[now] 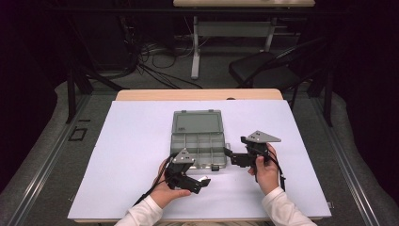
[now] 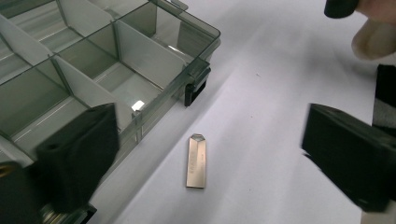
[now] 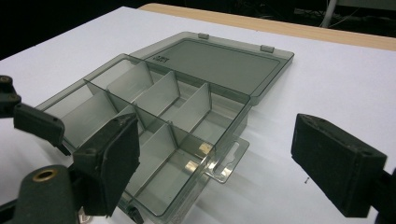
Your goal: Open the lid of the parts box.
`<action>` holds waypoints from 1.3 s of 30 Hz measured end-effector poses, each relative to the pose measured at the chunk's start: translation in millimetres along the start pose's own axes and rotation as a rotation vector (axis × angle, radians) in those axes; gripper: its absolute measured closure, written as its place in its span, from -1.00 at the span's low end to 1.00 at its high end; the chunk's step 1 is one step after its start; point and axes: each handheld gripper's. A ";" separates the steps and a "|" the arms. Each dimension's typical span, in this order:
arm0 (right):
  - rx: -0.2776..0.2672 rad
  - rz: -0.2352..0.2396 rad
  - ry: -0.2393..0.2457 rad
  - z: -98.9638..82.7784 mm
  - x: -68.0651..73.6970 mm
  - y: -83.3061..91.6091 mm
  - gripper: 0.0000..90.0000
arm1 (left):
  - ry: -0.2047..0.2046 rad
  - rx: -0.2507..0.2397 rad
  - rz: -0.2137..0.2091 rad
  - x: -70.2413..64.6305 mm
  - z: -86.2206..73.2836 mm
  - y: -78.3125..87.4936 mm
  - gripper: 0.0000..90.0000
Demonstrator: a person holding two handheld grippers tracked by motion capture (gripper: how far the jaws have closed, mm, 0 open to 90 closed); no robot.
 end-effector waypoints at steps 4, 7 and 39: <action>0.001 0.000 0.003 -0.4 0.1 -0.8 -0.67 | -0.014 -0.002 0.001 -2.4 0.6 0.4 -0.63; 0.005 -0.001 0.002 -0.9 0.1 -1.4 -0.67 | -0.013 -0.002 0.028 -1.7 -0.7 0.0 -0.28; 0.025 -0.002 0.021 -2.5 3.9 -4.8 -0.67 | -0.054 0.106 0.090 -1.9 -15.0 -21.8 0.61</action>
Point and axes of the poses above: each handheld gripper's, and its own axes: y roughly backward along the jaws, z roughly out of its top, x roughly to its left, and after that the axes turned 5 degrees about y, right-handed
